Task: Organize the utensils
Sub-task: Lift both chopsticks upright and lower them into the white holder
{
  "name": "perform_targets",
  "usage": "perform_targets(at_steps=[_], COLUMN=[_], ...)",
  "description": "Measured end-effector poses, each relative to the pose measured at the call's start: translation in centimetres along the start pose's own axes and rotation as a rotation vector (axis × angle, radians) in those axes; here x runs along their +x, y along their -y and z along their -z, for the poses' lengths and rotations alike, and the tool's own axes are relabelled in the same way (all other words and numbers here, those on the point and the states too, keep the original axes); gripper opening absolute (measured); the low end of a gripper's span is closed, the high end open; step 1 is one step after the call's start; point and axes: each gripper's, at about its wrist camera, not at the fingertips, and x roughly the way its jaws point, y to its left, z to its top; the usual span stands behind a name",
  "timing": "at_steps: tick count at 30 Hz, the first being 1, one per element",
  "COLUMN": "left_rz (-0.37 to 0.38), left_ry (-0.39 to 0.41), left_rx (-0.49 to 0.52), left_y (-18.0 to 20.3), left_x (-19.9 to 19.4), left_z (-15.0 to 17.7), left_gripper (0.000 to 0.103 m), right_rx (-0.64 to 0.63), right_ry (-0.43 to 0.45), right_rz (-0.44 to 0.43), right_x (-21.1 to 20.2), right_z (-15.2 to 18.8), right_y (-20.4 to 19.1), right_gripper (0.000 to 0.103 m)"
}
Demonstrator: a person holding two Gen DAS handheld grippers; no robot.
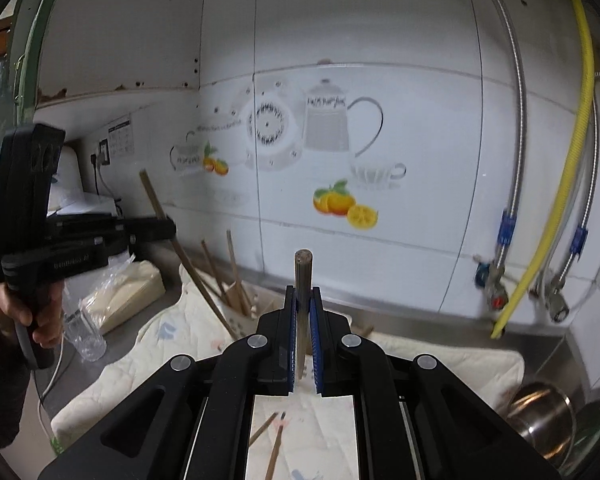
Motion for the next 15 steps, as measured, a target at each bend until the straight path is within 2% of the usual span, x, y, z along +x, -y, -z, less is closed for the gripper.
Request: perform_targets(at_steps=[6,10,15], left_rz=[-0.044,-0.056,-0.056], left_ry=[0.024,0.001,-0.046], left_rx=[-0.033,-0.078,-0.108], left_y=[-2.0,-3.4,-4.3], left_x=[1.8,3.7,5.6], left_z=[-2.4,-1.7,0.4], left_gripper=[0.005,0.005,0.005], right_rx=[-0.011,-0.015,0.009], right_ry=[0.026,0.036,0.001], right_rz=[0.016,0.036,0.030], right_x=[0.8,1.9,4.3], right_z=[-2.4,-3.4,-3.0], right_y=[0.3,0.5,1.0], right_gripper=[0.006,0.006,0.006])
